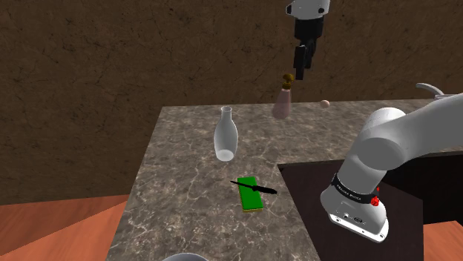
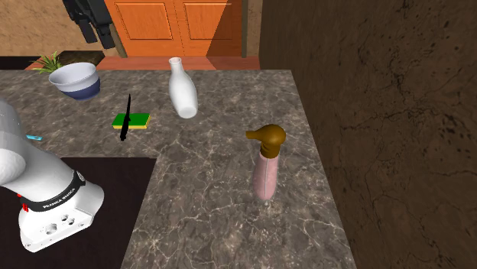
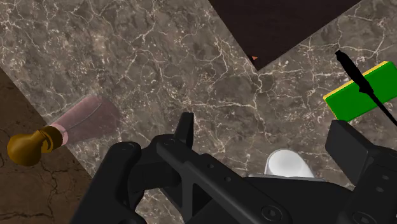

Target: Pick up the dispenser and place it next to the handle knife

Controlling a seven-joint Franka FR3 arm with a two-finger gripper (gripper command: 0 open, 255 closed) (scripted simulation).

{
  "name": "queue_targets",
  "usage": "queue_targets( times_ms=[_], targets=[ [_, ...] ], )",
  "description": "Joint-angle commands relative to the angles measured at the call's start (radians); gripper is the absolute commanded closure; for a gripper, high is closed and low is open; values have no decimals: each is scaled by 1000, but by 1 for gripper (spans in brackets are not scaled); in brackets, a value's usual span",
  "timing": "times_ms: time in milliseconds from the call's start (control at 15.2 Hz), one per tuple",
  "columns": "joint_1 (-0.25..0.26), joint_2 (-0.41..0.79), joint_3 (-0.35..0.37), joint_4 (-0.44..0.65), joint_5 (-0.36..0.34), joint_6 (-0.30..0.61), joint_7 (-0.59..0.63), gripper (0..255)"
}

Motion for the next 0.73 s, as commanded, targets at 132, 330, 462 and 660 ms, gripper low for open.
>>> queue_targets(
  times_ms=[132,330,462,660],
  targets=[
    [-18,42,-41,10,-20,36,-27,0],
    [-42,111,-102,34,-44,89,-69,0],
    [-57,162,-142,56,-56,123,-96,0],
    [-76,244,-200,97,-67,170,-138,0]
  ],
)
